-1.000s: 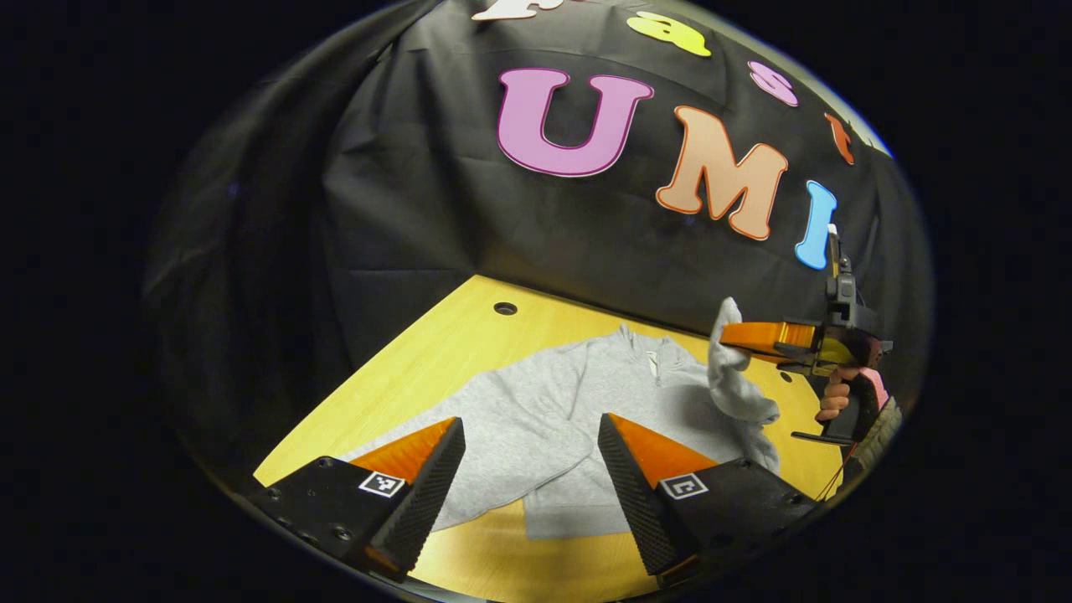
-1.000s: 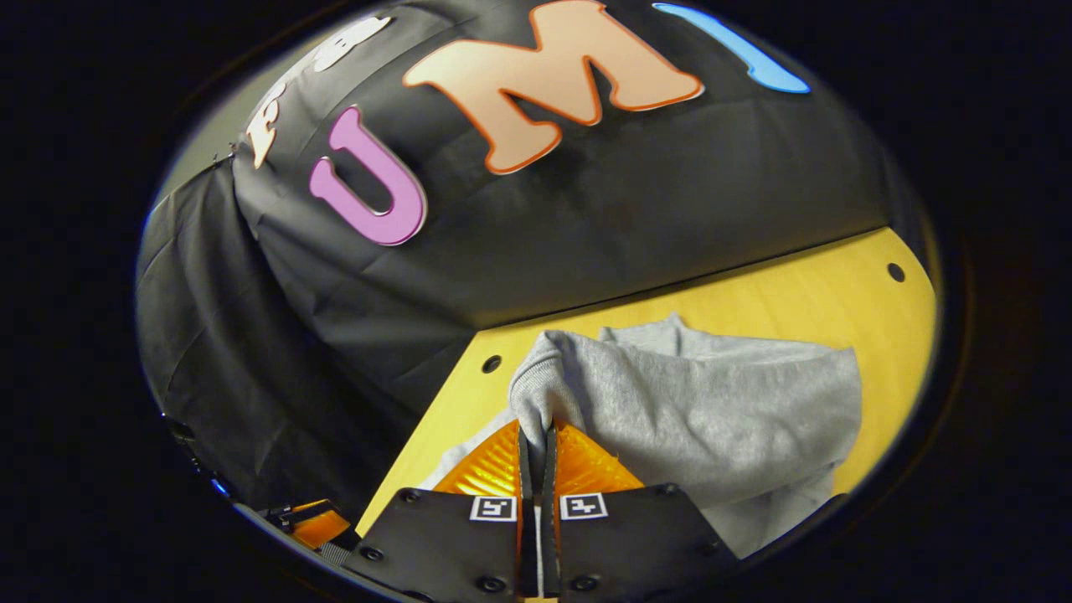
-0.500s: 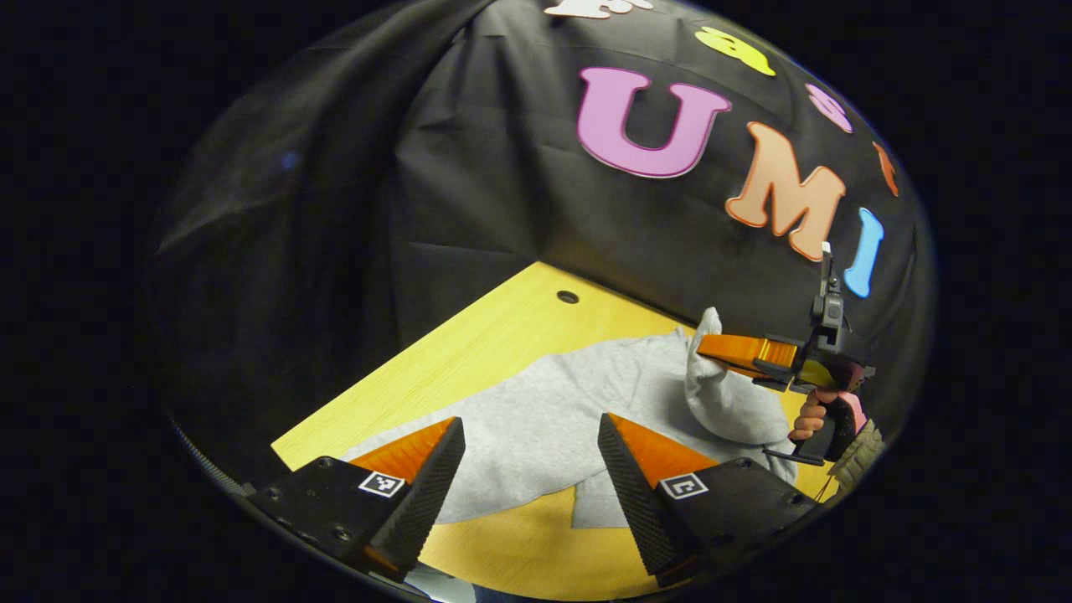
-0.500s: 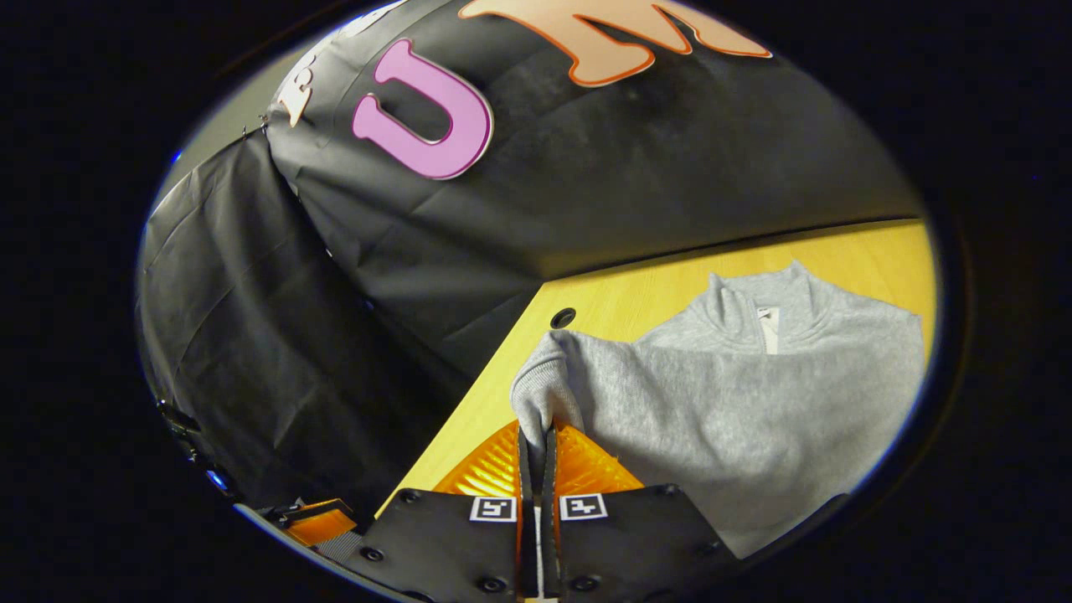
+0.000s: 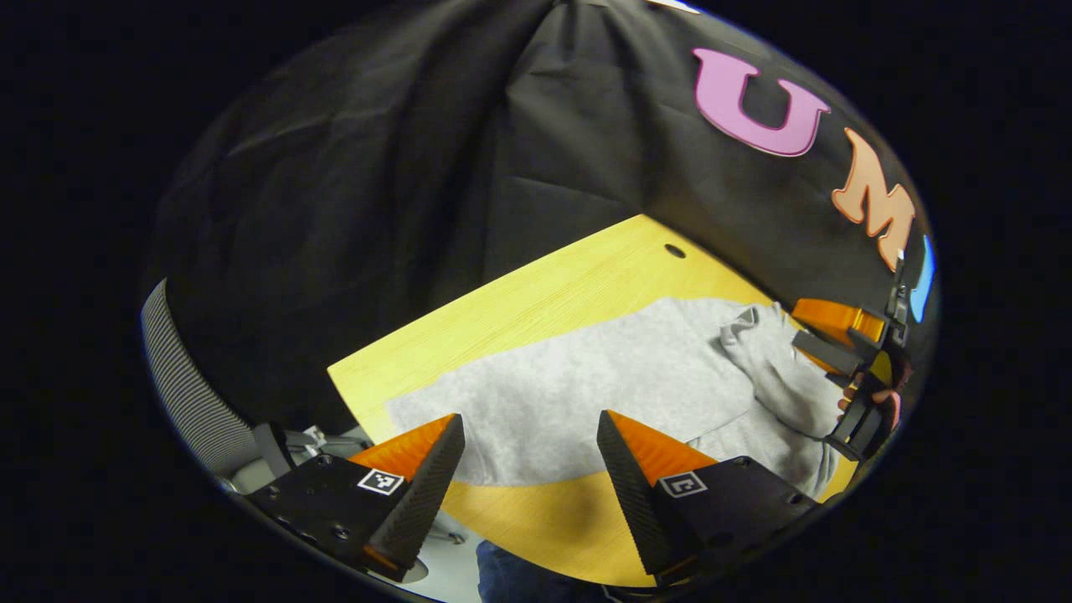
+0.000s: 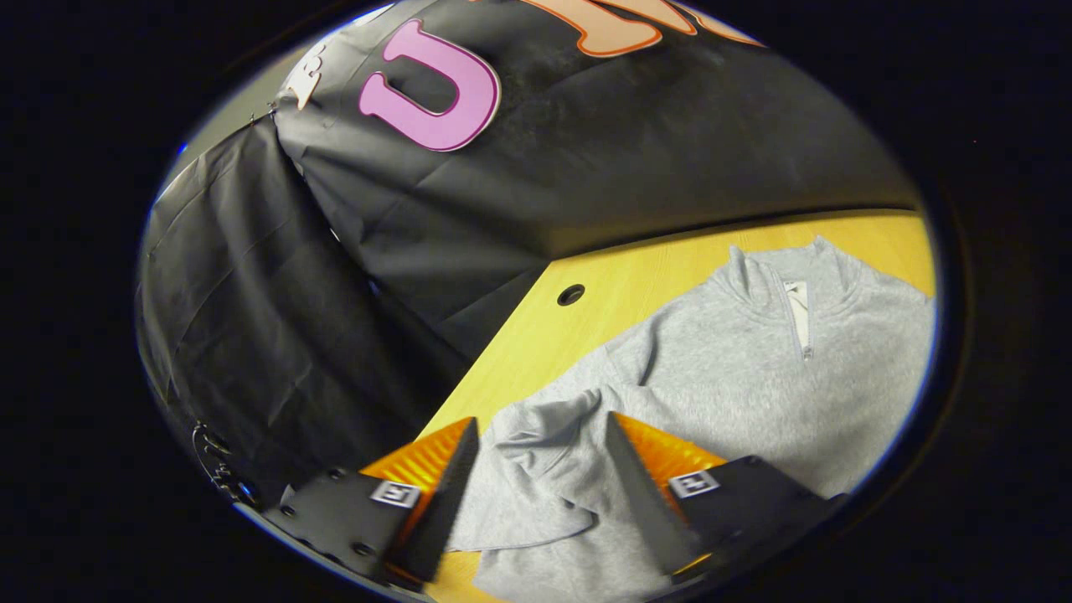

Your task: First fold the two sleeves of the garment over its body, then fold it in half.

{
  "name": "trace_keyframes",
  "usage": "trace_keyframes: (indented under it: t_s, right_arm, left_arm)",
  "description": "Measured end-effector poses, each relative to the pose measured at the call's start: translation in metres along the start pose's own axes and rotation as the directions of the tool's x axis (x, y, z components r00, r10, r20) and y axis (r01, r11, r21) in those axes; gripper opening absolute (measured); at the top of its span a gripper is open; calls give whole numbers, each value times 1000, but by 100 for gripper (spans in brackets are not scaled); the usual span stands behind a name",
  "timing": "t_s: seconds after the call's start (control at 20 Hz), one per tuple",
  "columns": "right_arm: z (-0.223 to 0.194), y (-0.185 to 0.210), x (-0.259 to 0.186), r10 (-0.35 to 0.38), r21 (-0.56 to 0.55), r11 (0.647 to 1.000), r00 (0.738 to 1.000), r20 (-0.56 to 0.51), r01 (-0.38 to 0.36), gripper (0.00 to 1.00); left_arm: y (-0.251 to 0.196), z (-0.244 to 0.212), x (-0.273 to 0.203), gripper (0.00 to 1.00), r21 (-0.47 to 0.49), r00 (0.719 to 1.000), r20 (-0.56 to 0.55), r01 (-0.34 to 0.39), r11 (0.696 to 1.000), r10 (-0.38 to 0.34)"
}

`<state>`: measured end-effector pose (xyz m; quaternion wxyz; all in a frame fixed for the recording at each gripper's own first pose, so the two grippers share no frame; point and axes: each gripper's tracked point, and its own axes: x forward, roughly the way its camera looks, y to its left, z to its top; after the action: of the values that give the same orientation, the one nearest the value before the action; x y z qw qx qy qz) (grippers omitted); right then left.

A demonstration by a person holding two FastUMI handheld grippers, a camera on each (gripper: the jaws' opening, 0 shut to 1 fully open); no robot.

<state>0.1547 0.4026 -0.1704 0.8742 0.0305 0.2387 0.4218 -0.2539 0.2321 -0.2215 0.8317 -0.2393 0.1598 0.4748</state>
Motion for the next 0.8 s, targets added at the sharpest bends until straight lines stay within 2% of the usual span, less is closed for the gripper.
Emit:
trace_keyframes:
  t_s: [0.05,0.1,0.45,0.75,0.8]
  right_arm:
    - [4,-1,-1,-15,-13,1000,1000,14,15,100]
    - [5,0,-4,-18,-26,999,1000,26,19,97]
    - [31,-4,-49,-72,-145,985,990,117,89,98]
    - [55,-31,-108,-153,-218,957,970,187,193,98]
    - [57,-36,-118,-169,-222,952,966,195,211,94]
  left_arm:
    - [6,-3,0,94,-9,1000,-7,-22,1000,22]
    - [15,-6,2,94,-12,999,-14,-45,999,45]
    - [62,-26,22,94,47,981,-74,-175,983,178]
    - [67,-40,28,93,55,974,-113,-191,980,196]
    - [65,-39,29,93,66,976,-101,-189,980,195]
